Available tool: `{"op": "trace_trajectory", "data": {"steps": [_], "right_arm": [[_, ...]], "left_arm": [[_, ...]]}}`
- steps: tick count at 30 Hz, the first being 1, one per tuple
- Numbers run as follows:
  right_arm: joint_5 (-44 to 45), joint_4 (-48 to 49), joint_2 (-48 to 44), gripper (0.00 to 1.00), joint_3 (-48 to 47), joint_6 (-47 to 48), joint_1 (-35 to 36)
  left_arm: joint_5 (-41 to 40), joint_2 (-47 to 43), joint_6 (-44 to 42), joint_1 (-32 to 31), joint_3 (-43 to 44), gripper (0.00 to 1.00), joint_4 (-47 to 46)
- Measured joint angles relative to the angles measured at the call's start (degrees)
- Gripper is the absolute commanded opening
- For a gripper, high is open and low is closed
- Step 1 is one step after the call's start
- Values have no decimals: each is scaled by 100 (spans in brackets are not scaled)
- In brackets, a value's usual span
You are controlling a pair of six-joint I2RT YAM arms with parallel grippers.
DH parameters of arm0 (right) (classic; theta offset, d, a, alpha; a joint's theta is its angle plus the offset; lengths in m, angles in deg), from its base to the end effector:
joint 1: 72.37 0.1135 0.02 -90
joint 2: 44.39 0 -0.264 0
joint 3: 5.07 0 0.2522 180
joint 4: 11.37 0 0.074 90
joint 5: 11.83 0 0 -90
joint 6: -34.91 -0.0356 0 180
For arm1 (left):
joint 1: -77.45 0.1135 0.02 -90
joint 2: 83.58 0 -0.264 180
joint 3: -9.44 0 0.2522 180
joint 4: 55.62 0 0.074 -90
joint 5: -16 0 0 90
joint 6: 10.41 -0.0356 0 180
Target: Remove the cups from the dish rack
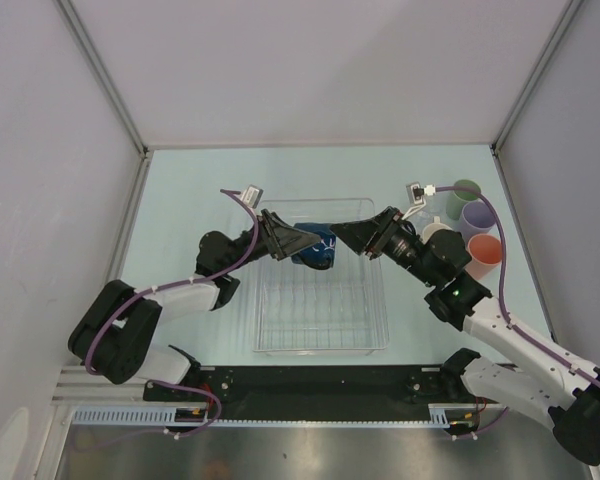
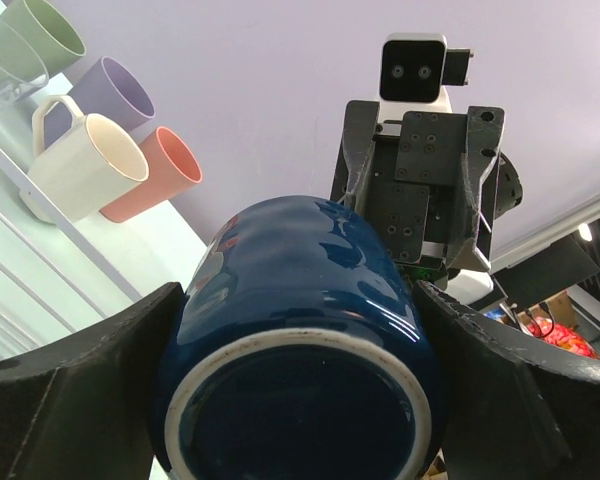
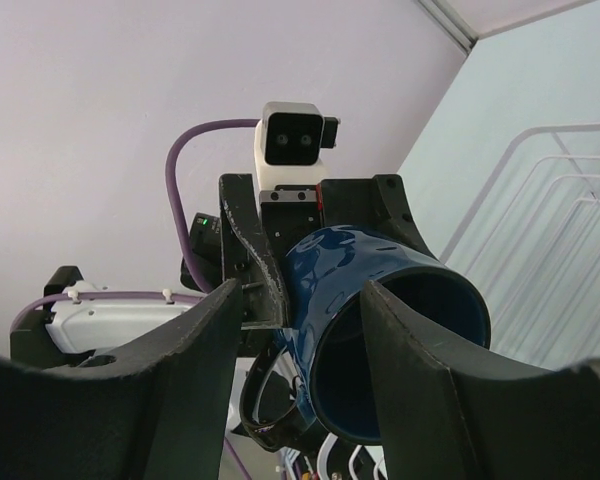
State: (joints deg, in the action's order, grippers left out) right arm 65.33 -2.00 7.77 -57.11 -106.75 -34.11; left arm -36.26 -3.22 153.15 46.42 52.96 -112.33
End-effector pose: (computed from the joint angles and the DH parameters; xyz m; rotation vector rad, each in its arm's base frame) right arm 0.1659 0.1409 0.3389 -0.0231 1.5809 1.4273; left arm 0.2233 -0.1598 0.2573 0.1298 1.5787 -1.9030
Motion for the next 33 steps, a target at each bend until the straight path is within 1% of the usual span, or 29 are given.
{"op": "trace_trajectory", "data": {"steps": [6,12,16,22,29,32,33], "right_arm": [[28,-13,-11,59,0,2,31],[251,-533,-422,61,0,184,197],[313,-619,-570,61,0,240,208],[223,-562,-125,61,0,232,208],[-2,-92,385,61,-98,168,214],[-144,149,643,59,-179,98,216],[-190,216,723,50,-212,70,221]], "left_arm": [[9,0,-11,0,0,0,-2],[-2,-234,-369,-17,2,0,46],[0,-400,-579,-26,4,1,76],[2,-404,-610,-37,4,0,79],[7,-407,-623,-79,4,0,155],[-2,-407,-625,-157,4,0,162],[-4,-407,-629,-175,4,0,162]]}}
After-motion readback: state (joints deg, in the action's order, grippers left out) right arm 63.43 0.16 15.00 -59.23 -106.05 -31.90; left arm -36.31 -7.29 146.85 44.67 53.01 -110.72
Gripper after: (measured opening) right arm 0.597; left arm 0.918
